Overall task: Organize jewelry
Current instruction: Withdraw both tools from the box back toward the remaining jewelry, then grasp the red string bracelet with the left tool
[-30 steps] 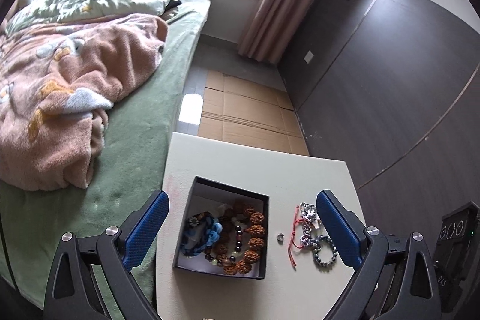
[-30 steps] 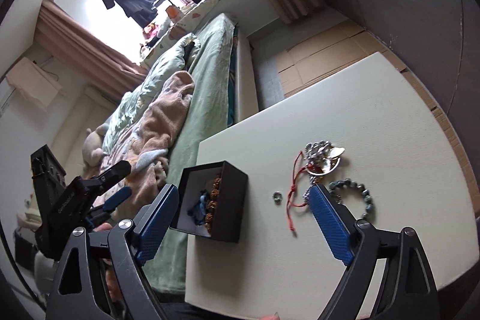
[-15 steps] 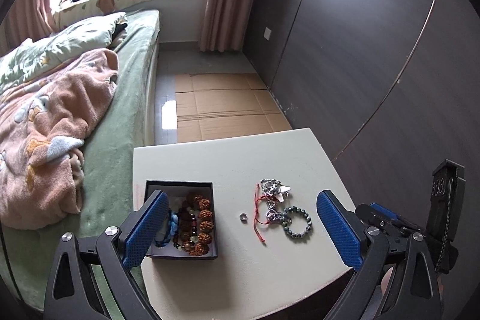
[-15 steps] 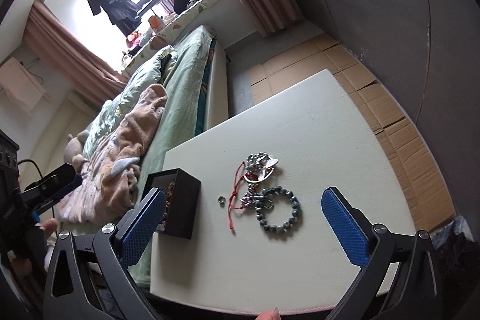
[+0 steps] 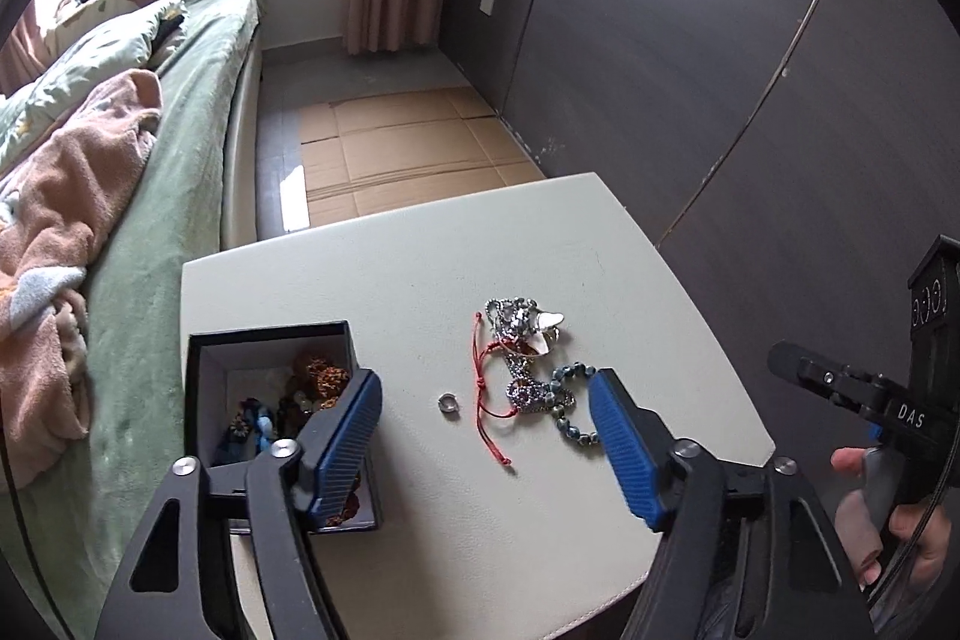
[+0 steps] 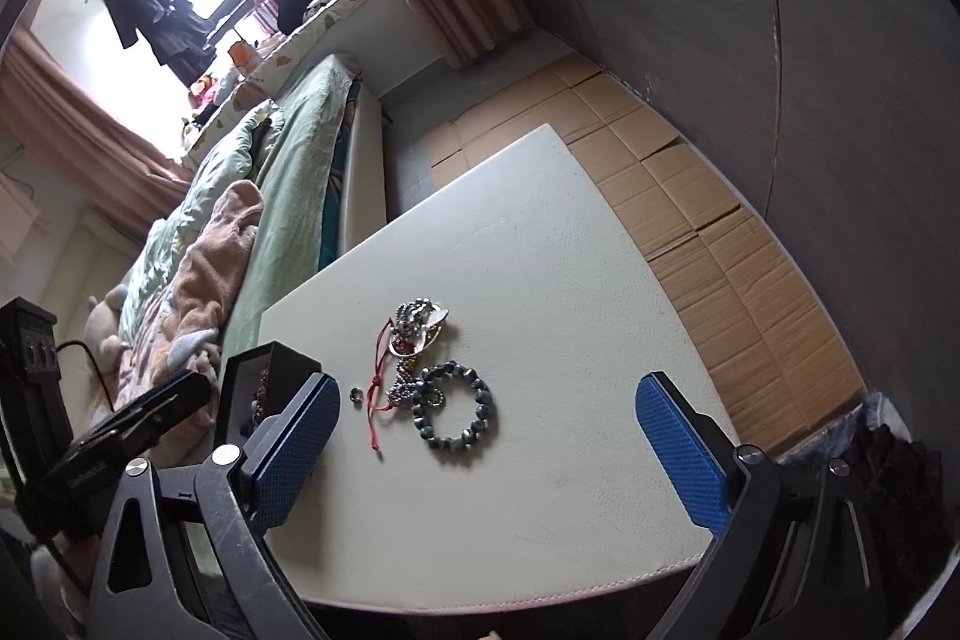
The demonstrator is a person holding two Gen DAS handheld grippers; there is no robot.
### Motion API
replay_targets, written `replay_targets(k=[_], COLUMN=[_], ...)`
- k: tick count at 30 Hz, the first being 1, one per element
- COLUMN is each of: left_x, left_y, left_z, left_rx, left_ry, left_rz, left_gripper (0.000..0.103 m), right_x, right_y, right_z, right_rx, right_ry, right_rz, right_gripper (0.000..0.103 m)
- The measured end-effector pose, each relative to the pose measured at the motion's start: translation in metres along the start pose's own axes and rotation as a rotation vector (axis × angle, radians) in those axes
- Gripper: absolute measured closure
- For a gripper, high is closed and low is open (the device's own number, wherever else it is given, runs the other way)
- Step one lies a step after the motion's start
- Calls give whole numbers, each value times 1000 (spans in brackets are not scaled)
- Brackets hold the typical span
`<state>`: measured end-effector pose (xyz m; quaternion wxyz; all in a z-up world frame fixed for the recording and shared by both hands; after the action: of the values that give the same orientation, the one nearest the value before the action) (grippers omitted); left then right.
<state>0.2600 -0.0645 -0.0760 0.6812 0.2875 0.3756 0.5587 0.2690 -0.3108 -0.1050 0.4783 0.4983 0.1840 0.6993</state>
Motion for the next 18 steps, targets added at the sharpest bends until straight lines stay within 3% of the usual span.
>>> replay_targets(k=[4, 7, 12, 18], left_x=[-13, -23, -26, -21], left_y=[-25, -45, -77, -100], left_z=[-4, -8, -14, -30], left_rx=[51, 95, 151, 209], left_ry=[-44, -65, -99, -148], left_rz=[-30, -55, -9, 27], left_gripper=[49, 57, 78, 78], right_x=[-19, -28, -38, -40], right_y=[-8, -11, -13, -21], right_z=[-1, -1, -2, 1], right_rx=[39, 47, 52, 72], right_ry=[-72, -99, -111, -107], right_rz=[-15, -34, -57, -65], right_gripper=[26, 30, 30, 30])
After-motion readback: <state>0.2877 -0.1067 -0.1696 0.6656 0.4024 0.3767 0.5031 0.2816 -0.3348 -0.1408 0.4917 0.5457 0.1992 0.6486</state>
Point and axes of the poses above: each gripper's, at about its wrist camera, not at the fingertips, and y roughly against the way its jaws point, x to its left, z to its top, the point moved 3 cm from there along -y, roughly the way its jaws point
